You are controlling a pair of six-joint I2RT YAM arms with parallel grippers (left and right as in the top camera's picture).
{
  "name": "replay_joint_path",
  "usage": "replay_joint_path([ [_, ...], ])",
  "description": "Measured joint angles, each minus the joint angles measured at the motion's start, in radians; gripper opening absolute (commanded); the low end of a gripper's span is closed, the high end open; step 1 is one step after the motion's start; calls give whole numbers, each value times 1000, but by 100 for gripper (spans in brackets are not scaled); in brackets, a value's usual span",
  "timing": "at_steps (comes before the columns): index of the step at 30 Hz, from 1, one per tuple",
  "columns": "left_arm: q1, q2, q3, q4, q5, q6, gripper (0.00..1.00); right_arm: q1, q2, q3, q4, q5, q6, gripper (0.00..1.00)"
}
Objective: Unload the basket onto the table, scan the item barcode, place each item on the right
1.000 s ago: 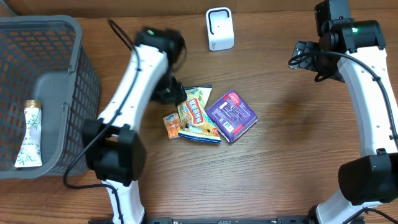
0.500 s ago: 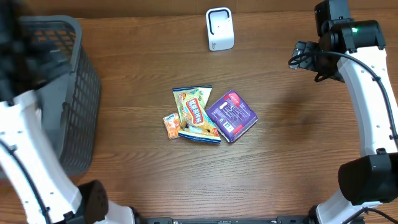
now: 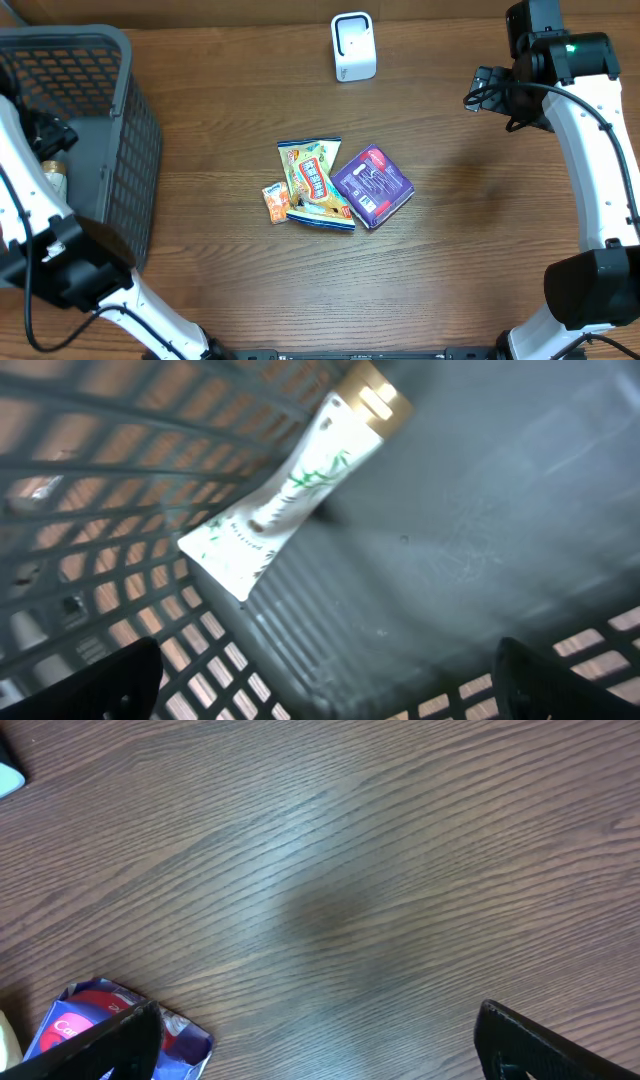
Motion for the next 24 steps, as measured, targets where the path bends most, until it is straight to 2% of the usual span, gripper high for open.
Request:
replay_joint_path([
  [2, -7, 46, 0, -1, -13, 11, 93, 0, 0, 0, 0, 0, 0, 100],
  [5, -8, 110, 0, -9, -46, 19, 96, 0, 0, 0, 0, 0, 0, 100],
  [9, -7, 183, 0, -11, -93, 27, 93, 0, 0, 0, 0, 0, 0, 100],
  [11, -7, 196, 0, -9, -113, 30, 88, 0, 0, 0, 0, 0, 0, 100],
  [16, -7, 196, 0, 38, -136, 56, 89, 0, 0, 0, 0, 0, 0, 100],
  [19, -7, 196, -1, 59, -132, 99, 85, 0, 0, 0, 0, 0, 0, 100],
  [24, -7, 196, -7, 75, -108, 173, 86, 0, 0, 0, 0, 0, 0, 100],
])
